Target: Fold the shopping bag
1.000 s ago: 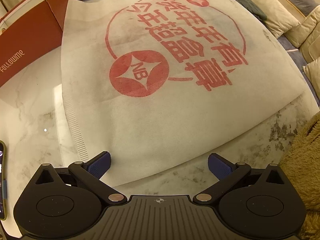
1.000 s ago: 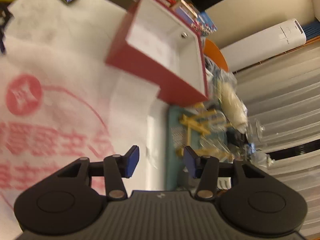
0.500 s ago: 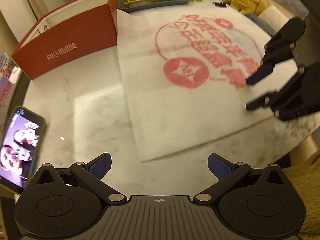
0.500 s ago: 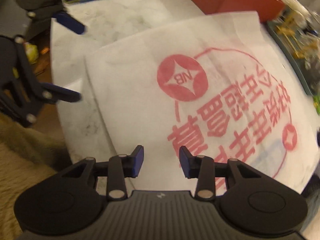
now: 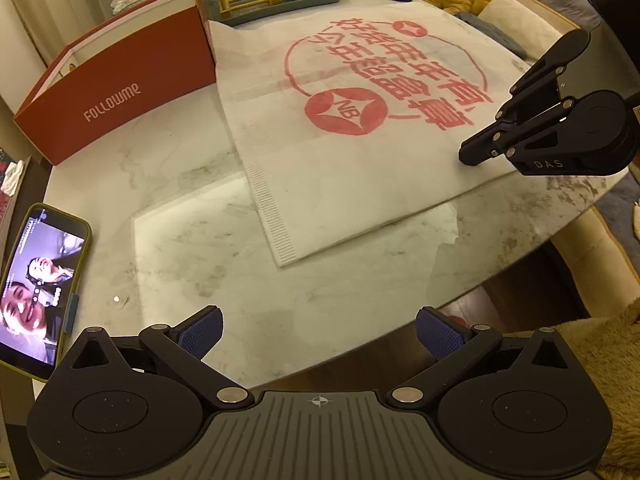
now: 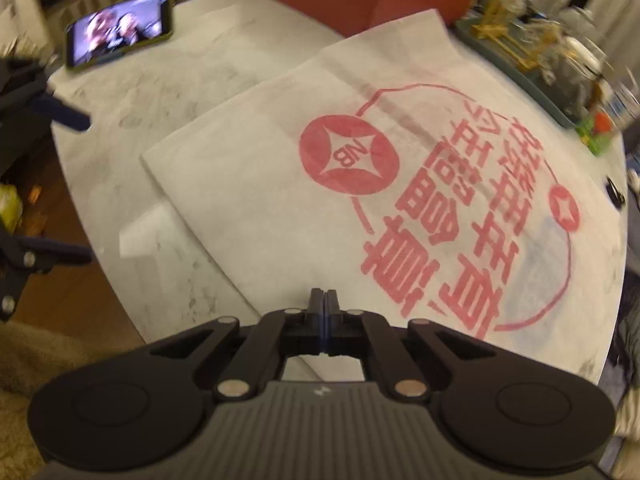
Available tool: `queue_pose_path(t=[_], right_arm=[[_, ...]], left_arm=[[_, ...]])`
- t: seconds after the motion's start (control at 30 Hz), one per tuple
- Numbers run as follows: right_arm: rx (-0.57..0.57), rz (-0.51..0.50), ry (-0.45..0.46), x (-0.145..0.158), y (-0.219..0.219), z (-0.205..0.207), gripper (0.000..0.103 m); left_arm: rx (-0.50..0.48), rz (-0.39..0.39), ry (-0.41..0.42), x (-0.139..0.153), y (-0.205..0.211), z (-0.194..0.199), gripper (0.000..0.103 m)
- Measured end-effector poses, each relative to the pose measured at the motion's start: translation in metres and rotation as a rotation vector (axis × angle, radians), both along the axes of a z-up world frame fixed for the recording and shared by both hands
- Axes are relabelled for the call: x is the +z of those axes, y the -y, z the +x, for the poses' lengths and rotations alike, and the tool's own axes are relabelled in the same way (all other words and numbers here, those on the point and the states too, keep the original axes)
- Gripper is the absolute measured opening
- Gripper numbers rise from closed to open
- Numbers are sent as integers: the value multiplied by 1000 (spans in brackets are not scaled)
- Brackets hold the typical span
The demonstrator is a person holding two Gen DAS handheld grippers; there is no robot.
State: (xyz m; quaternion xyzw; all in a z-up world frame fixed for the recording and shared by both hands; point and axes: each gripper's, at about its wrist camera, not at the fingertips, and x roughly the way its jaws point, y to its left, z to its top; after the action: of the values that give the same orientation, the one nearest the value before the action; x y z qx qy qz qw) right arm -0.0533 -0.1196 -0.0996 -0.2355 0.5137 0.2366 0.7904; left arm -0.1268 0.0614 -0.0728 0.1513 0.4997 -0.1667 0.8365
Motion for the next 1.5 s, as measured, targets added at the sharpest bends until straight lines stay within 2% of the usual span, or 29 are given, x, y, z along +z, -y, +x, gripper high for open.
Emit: queue_pose_path(t=[0.03, 0.13, 0.17, 0.2, 0.23, 0.27, 0.3, 0.33, 0.37, 0.47, 0.53, 0.6, 0.63, 0.7, 0.77, 0.83, 0.9, 0.93, 0.97, 1.0, 1.1, 1.2, 1.33, 1.5], right_arm=[[-11, 16, -12, 0, 1, -2, 0], [65, -8, -56, 2, -9, -19, 0], [66, -22, -46, 4, -12, -22, 0], [59, -36, -28, 7, -14, -24, 2], [15, -26, 1, 13, -11, -23, 10], [-46, -18, 39, 19, -5, -19, 40], [-109, -13, 78, 25, 3, -16, 89], [-172, -8, 117, 31, 10, -12, 103], [-209, -18, 142, 33, 16, -7, 103], [-219, -112, 123, 24, 30, 7, 103], [-241, -124, 108, 17, 40, 13, 103], [-251, -133, 0, 1, 48, 18, 103], [-283, -85, -21, -4, 55, 18, 103], [-423, 46, -100, -8, 75, 25, 103], [-407, 49, -90, -9, 77, 24, 103], [-372, 55, -87, -9, 75, 23, 99], [-357, 62, -84, -5, 73, 24, 81], [-347, 70, -76, -1, 71, 25, 56], [-333, 76, -74, 3, 70, 27, 14], [-327, 80, -84, 4, 70, 29, 4], [-304, 88, -88, 4, 70, 29, 4], [-328, 125, -108, 6, 78, 26, 4], [-297, 117, -138, 9, 83, 12, 4], [-289, 168, -171, 13, 93, 6, 5]], left_arm=[[-6, 1, 3, 1, -1, -1, 103], [-12, 13, 10, 2, -2, -2, 103], [-5, 15, 10, 2, -4, -1, 103], [5, 14, 10, 2, -6, 0, 103], [15, 11, 10, 2, -7, 1, 103], [25, 5, 9, 3, -9, 2, 103], [33, -1, 6, 3, -10, 3, 103], [34, -5, 4, 3, -9, 4, 103], [28, -7, 3, 3, -8, 5, 103], [-6, 9, 28, 6, 0, 3, 103], [-13, 13, 36, 9, 4, 3, 103], [-13, 11, 35, 10, 7, 5, 103], [-8, 17, 37, 10, 9, 7, 103], [6, 30, 41, 11, 12, 12, 103], [16, 31, 39, 12, 15, 16, 103], [23, 29, 36, 13, 18, 19, 103], [25, 38, 34, 12, 24, 22, 103], [27, 43, 33, 11, 27, 23, 103], [29, 45, 30, 11, 29, 25, 103], [31, 43, 26, 11, 33, 27, 103], [35, 39, 15, 11, 41, 33, 103], [35, 27, 3, 14, 50, 47, 103], [22, 27, -2, 14, 61, 58, 103], [39, 28, -18, 11, 64, 65, 103]])
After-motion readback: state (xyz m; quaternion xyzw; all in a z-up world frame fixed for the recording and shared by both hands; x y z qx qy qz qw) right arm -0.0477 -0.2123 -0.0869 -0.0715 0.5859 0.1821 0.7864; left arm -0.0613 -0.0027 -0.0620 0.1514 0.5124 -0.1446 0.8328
